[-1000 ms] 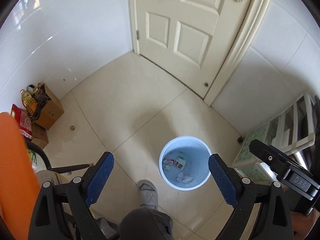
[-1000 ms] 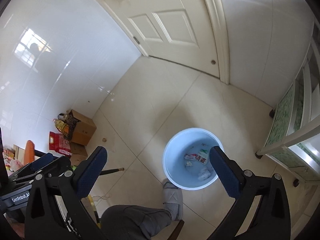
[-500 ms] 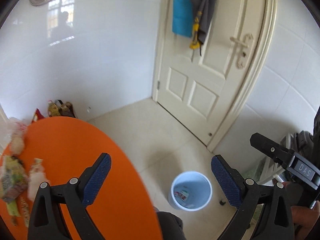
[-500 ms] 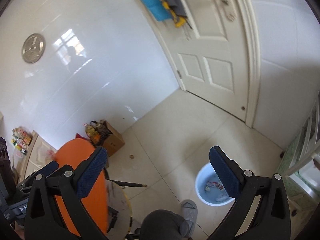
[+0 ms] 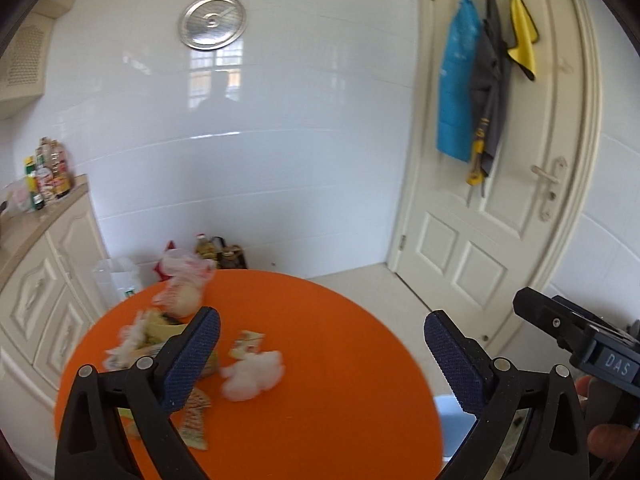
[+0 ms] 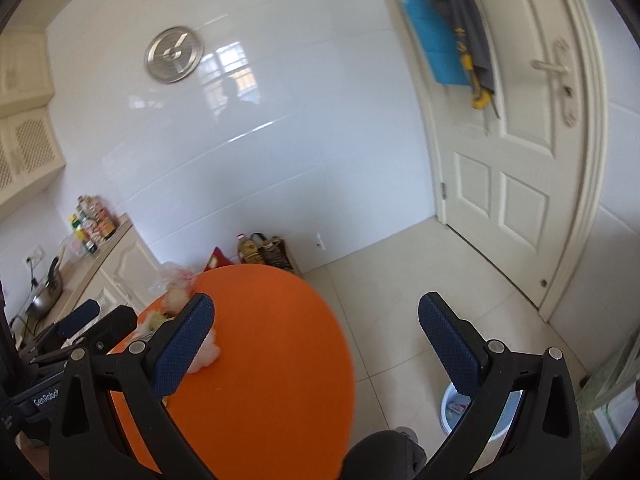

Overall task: Collect trash
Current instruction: 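Move both open tools back to the trash on the table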

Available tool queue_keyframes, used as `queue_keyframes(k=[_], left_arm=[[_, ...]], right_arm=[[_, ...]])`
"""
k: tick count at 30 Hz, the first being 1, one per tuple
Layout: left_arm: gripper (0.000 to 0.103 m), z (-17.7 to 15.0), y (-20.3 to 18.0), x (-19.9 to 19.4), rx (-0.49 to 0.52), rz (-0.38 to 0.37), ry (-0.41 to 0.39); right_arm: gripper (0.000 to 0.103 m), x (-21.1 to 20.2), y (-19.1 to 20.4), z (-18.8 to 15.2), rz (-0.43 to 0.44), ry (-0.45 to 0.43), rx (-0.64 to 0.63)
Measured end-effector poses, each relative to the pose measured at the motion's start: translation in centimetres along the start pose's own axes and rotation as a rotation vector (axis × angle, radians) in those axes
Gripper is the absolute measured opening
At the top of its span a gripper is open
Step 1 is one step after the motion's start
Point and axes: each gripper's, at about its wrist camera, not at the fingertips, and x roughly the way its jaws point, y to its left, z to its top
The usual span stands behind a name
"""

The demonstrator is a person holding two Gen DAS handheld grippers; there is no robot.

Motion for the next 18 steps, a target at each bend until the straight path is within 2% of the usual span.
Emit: queue_keyframes(k=[2, 8, 18], left_arm=[[0.101, -1.0, 1.6, -2.3, -0.026, 0.037, -0.021], [0.102, -3.3, 3.6, -6.1, -0.090, 0.133, -0.058], [0.102, -5.9, 6.6, -12.1, -0.186, 0.266, -0.085]], right_arm=[[0.103, 0.0, 2.7, -0.1, 0.028, -0.005, -0.050], [0.103, 0.0, 9.2, -1.0, 0.083, -0.016, -0.158], [0.103, -0.8, 16.4, -2.8, 0.140, -0.034, -0.297]])
